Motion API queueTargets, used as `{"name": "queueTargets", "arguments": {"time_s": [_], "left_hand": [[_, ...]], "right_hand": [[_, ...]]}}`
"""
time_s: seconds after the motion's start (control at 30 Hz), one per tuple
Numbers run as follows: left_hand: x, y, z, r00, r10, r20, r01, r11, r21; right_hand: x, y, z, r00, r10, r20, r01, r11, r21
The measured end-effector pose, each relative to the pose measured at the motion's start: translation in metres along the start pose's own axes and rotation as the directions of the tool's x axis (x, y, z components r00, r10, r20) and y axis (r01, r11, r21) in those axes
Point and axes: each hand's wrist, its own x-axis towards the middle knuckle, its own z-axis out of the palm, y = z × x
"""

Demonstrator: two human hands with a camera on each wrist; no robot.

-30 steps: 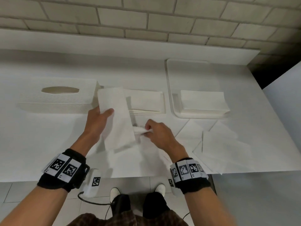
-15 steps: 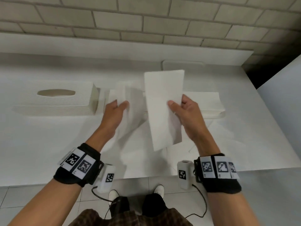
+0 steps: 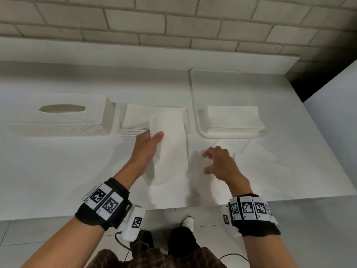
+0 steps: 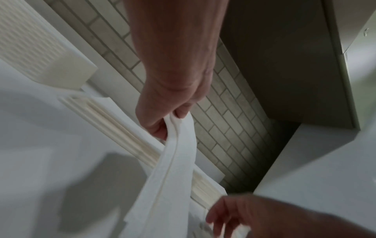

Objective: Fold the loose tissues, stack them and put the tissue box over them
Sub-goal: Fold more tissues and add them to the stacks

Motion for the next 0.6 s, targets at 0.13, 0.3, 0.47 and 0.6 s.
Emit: {"name": "queueTargets", "arguments": {"time_s": [0.13,0.3,0.47,0.6], "left_hand": [[0.005,0.001,-0.012,0.999,0.001,-0.044,-0.002,1.0,-0.026],[-0.001,-0.009,-0.009,0.999,-0.038,-0.037,0.039,0.999,0.016],[-0.006,-0.013,-0.008,0.999,-0.03,-0.015,0.031,0.999,0.021],[-0.007,-0.008,-0.005,1.0,0.028,-0.005,-0.028,0.999,-0.016]], "right_hand": [[0.001,0.008,0.009,1.0,-0.024,0.019,0.028,0.974,-0.225],[0.006,0.004,0.006,0.997,-0.043,0.063,0.06,0.951,-0.304],[0.0,-0.001,-0.006,0.992,-0.099,0.082,0.115,0.967,-0.226],[-0.012,-0.019,-0.038,0.986,-0.168,0.011,0.165,0.979,0.121]]}}
